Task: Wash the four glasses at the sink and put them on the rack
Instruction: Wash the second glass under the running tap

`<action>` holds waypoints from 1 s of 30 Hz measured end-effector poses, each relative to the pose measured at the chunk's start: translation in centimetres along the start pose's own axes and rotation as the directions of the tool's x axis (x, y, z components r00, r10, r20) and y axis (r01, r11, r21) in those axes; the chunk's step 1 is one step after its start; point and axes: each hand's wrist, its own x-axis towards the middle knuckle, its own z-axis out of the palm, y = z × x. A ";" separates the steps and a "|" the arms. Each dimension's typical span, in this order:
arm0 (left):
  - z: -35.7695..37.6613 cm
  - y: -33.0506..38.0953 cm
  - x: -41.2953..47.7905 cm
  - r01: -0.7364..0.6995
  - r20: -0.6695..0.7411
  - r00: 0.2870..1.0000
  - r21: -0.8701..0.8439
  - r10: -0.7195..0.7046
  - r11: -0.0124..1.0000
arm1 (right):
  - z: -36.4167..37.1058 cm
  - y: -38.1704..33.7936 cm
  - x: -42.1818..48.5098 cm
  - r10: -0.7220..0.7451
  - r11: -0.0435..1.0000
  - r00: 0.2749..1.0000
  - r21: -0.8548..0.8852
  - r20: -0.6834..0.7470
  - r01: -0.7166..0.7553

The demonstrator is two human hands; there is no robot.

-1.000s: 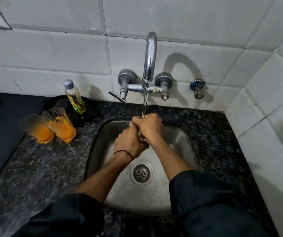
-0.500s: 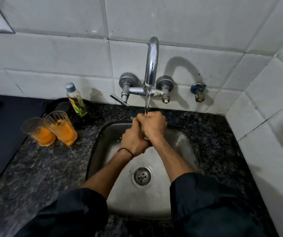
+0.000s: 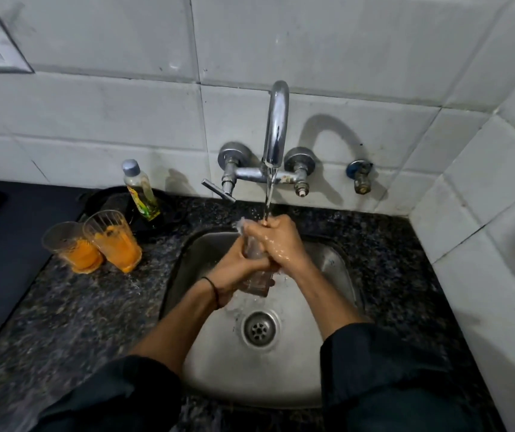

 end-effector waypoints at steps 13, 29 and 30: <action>0.3 0.6 -1.1 0.063 -0.003 0.998 -0.022 -0.063 0.998 | -0.5 0.1 0.6 0.040 0.977 0.985 0.199 0.166 -0.074; 1.5 -1.2 0.9 -0.109 -0.225 0.973 -0.225 0.058 0.968 | 3.1 1.5 -1.2 0.235 0.893 0.961 0.423 -0.143 -0.156; 1.3 -1.3 0.9 -0.104 -0.178 0.983 -0.276 0.055 0.956 | 2.6 1.5 -1.4 0.307 0.826 0.949 0.516 -0.072 -0.228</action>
